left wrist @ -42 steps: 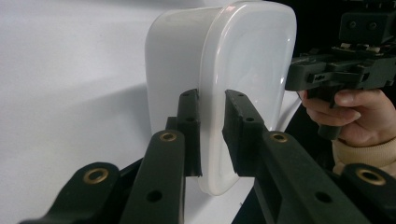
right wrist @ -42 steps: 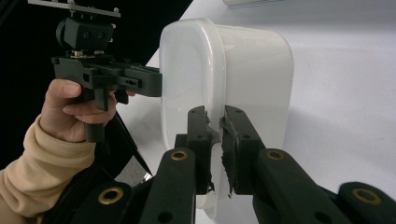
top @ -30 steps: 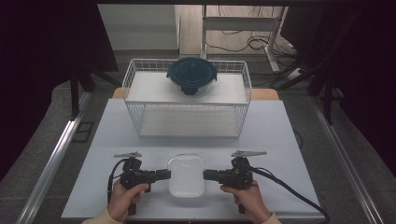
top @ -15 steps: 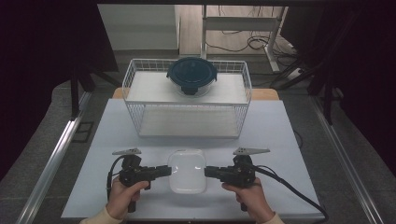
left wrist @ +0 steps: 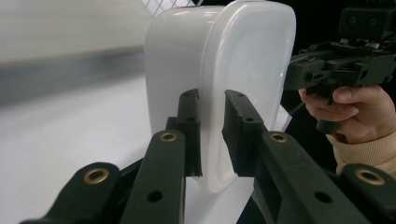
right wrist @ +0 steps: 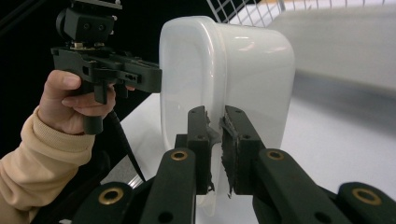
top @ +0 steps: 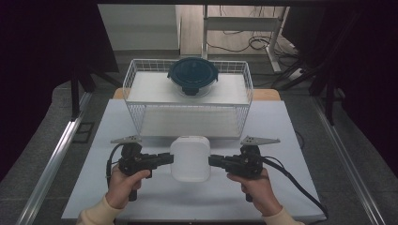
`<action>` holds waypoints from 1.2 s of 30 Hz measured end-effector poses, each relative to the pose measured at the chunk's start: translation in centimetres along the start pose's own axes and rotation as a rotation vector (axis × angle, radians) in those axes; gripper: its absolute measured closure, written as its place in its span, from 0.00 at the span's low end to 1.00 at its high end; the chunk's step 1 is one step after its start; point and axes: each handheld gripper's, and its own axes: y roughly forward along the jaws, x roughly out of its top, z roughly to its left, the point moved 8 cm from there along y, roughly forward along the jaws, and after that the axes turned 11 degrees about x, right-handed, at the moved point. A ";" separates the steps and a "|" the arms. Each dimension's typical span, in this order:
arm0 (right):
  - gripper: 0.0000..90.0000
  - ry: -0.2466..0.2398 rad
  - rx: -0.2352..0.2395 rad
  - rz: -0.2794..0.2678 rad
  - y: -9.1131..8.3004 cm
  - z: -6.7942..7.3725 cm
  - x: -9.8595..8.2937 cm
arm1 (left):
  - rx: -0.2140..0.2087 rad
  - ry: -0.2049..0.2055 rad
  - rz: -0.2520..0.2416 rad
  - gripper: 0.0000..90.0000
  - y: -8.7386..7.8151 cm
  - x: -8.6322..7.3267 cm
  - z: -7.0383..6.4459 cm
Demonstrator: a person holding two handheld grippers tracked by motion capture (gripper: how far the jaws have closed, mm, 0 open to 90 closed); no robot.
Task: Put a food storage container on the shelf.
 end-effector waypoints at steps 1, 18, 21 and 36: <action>0.90 -0.008 -0.001 -0.005 -0.1 0.1 0.4 | 0.001 0.006 -0.004 0.86 -0.1 0.4 -0.1; 0.90 -0.082 -0.008 -0.034 -1.0 1.4 5.4 | 0.008 0.065 -0.059 0.86 -2.2 5.5 -1.5; 0.90 -0.098 -0.008 -0.040 -1.2 1.7 6.2 | 0.008 0.072 -0.062 0.86 -2.6 6.3 -1.8; 0.90 -0.156 -0.015 -0.079 -2.4 3.4 10.7 | 0.015 0.118 -0.105 0.86 -4.0 11.1 -3.3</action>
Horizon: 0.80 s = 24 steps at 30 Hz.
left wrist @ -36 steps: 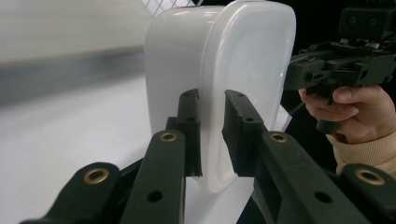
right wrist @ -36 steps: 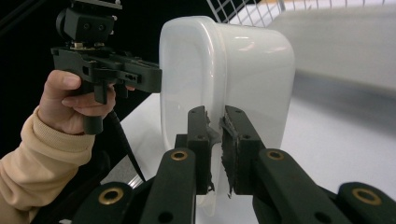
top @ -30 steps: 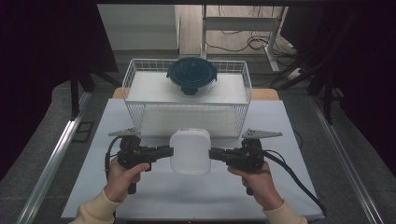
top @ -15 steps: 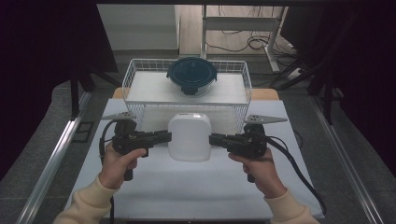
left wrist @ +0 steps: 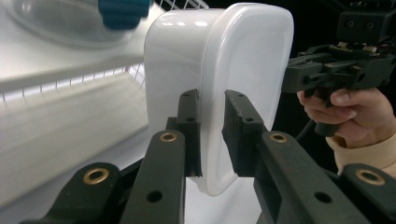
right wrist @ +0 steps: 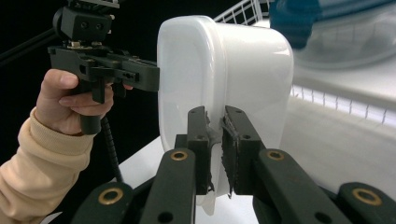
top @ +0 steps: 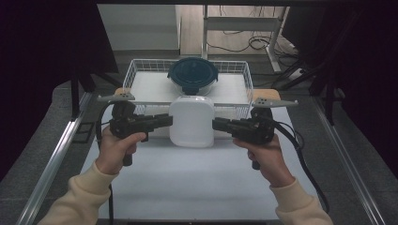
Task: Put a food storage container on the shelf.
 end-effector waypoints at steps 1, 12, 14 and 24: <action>0.90 -0.002 -0.001 -0.002 -0.1 0.0 0.5 | 0.001 0.002 -0.002 0.86 0.0 0.5 0.0; 0.90 -0.022 0.001 -0.006 -0.2 -0.7 5.7 | -0.001 0.003 -0.013 0.86 -0.2 6.0 0.7; 0.90 -0.021 0.001 -0.011 0.0 -1.0 6.7 | -0.003 -0.004 -0.011 0.86 -0.1 6.8 1.0; 0.90 -0.024 0.021 -0.024 0.4 -1.7 10.1 | -0.013 -0.015 -0.015 0.85 -0.3 10.1 1.9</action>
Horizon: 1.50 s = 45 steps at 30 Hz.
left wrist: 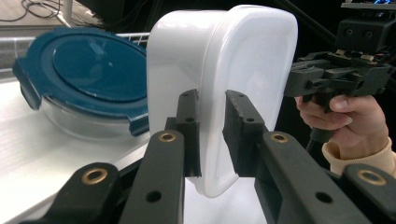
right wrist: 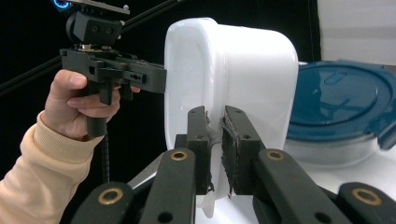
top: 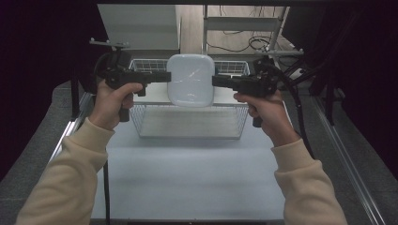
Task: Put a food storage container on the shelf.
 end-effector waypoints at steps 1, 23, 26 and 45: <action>0.90 -0.002 -0.001 0.001 0.1 -0.1 0.4 | -0.001 -0.001 -0.002 0.85 0.0 0.3 0.1; 0.90 0.165 -0.023 0.009 2.7 -7.5 4.4 | 0.039 -0.145 0.078 0.84 4.6 5.3 5.6; 0.89 0.185 -0.023 0.004 3.0 -8.3 4.4 | 0.032 -0.170 0.077 0.85 4.9 5.5 6.2; 0.78 0.465 0.009 -0.096 4.0 -13.9 4.9 | -0.026 -0.376 0.079 0.82 8.5 6.6 9.5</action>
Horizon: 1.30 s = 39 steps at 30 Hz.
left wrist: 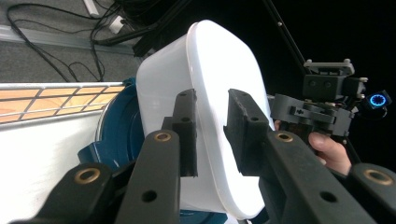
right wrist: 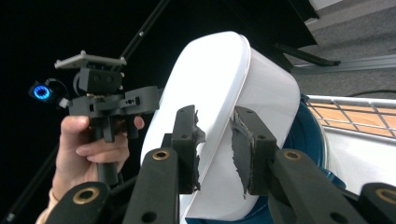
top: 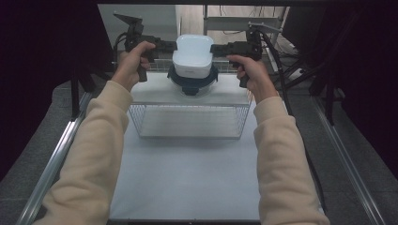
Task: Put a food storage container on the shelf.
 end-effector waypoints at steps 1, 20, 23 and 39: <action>0.79 0.005 0.005 -0.005 0.0 -0.1 0.0 | 0.000 0.004 0.004 0.82 0.0 -0.1 0.0; 0.39 -0.245 -0.128 -0.100 -4.0 1.4 -1.3 | 0.097 0.201 -0.166 0.37 -3.5 -2.2 -1.4; 0.36 -0.301 -0.158 -0.075 -6.0 1.6 -2.7 | 0.100 0.242 -0.184 0.35 -4.9 -3.9 -1.5; 0.33 -0.521 -0.260 0.022 -11.8 2.4 -14.0 | 0.211 0.448 -0.192 0.33 -8.6 -17.1 1.2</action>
